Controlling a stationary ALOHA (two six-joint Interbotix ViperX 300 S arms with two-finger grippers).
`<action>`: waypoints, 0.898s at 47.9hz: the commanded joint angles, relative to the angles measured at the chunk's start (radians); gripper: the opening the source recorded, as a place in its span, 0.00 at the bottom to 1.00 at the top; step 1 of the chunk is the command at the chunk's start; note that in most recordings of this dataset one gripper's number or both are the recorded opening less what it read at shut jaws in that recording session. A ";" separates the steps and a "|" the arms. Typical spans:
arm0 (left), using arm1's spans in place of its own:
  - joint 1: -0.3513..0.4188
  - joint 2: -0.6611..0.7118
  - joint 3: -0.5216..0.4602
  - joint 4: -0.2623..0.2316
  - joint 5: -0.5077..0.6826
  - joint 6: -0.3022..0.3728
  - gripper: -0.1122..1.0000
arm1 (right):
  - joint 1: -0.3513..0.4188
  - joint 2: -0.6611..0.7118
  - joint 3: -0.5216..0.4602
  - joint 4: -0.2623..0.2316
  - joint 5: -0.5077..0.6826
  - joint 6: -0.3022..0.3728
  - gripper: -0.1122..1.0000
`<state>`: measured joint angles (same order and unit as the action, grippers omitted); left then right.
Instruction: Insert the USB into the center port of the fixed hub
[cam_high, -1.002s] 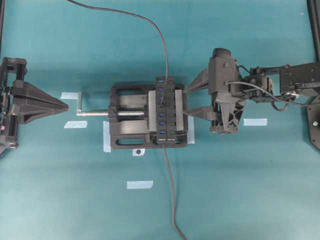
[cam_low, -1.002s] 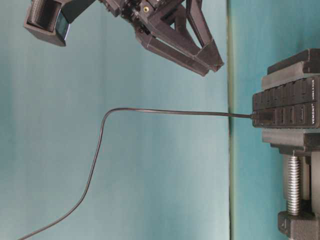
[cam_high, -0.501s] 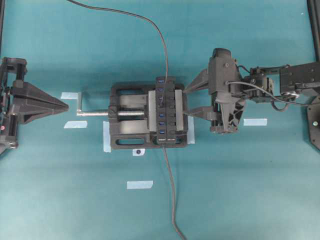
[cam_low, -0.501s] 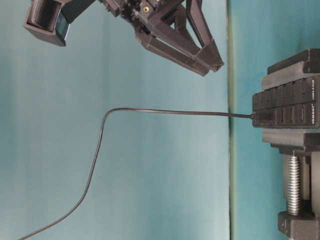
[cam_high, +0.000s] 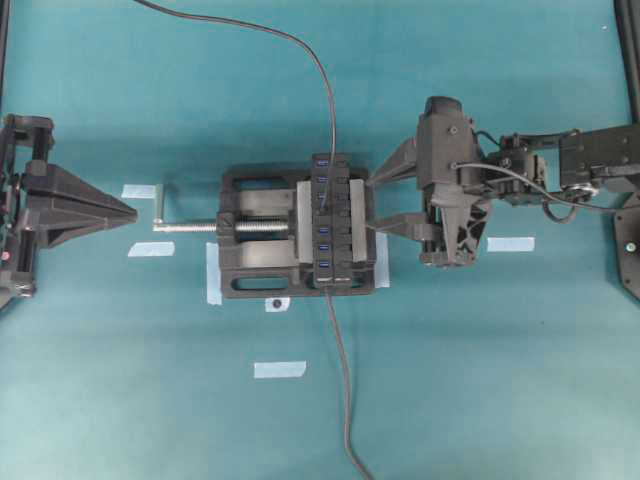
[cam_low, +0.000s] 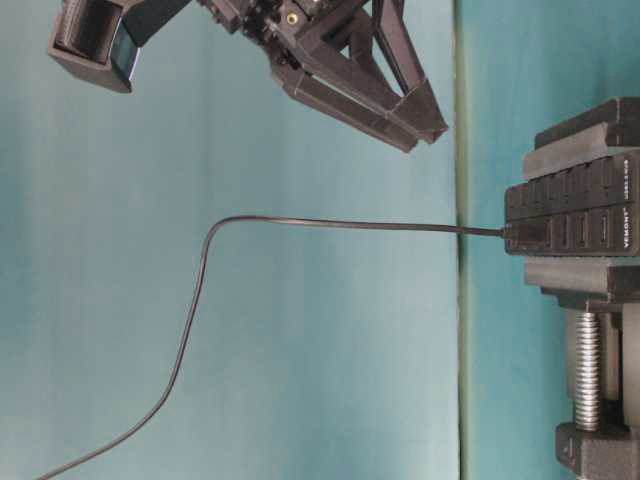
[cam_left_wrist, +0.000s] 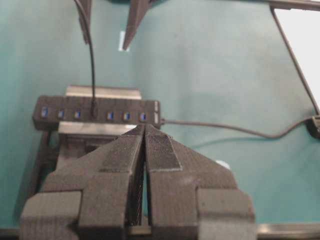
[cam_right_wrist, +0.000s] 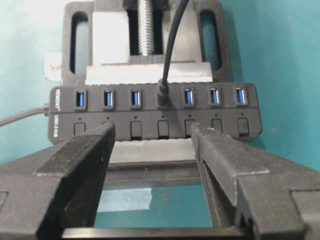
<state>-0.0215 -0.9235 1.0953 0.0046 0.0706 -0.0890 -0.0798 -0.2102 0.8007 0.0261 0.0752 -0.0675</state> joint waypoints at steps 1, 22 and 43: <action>-0.002 0.005 -0.018 0.002 -0.011 0.000 0.10 | 0.003 -0.009 -0.023 -0.002 -0.009 0.008 0.72; -0.002 0.005 -0.014 0.002 -0.011 0.000 0.10 | 0.003 -0.006 -0.021 0.000 0.000 0.008 0.72; -0.002 0.005 -0.014 0.002 -0.011 0.000 0.10 | 0.005 -0.008 -0.021 -0.002 0.000 0.008 0.72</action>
<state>-0.0215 -0.9235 1.0953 0.0046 0.0690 -0.0890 -0.0798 -0.2102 0.7992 0.0261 0.0813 -0.0675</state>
